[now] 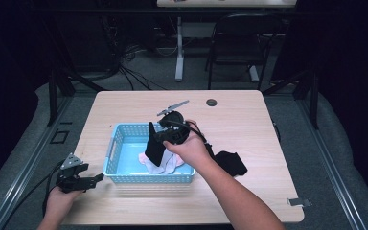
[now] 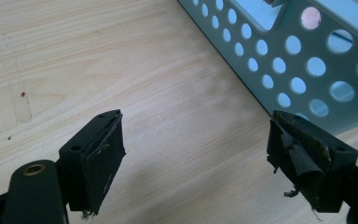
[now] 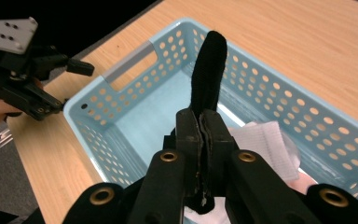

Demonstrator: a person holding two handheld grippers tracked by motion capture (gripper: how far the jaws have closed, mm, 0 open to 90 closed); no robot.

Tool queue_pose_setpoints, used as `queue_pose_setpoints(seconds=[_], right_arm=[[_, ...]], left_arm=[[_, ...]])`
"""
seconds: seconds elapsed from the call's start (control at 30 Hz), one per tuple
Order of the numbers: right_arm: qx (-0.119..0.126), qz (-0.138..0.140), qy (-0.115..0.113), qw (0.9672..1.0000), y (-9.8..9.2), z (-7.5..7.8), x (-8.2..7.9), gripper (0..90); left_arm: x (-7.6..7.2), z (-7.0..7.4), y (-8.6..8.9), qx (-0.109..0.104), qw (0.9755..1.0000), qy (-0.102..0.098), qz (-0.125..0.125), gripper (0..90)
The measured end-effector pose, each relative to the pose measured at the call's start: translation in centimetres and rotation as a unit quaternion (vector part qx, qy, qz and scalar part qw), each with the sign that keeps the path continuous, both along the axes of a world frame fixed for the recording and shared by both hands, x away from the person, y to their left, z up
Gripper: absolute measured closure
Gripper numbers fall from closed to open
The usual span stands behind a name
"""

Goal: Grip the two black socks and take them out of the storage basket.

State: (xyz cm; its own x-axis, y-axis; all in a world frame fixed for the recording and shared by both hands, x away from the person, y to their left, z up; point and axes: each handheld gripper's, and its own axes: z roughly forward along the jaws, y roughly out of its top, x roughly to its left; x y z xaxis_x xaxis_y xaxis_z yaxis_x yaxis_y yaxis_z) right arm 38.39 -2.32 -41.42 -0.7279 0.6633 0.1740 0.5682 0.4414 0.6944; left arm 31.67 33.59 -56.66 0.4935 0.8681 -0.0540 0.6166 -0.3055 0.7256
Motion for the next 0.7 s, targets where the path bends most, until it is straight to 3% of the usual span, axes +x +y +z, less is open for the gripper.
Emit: queue_pose_setpoints(seconds=[0.27,0.7], right_arm=[[0.013,0.002,-0.018,0.9997,-0.7,1.7,-0.6,87.1],[0.040,-0.010,-0.025,0.9989,-3.0,3.2,-1.4,87.0]], left_arm=[[0.0,0.0,0.0,-0.001,1.0000,0.000,0.000,18.8],[0.0,-0.1,0.0,-0.001,1.0000,0.001,0.002,18.8]])
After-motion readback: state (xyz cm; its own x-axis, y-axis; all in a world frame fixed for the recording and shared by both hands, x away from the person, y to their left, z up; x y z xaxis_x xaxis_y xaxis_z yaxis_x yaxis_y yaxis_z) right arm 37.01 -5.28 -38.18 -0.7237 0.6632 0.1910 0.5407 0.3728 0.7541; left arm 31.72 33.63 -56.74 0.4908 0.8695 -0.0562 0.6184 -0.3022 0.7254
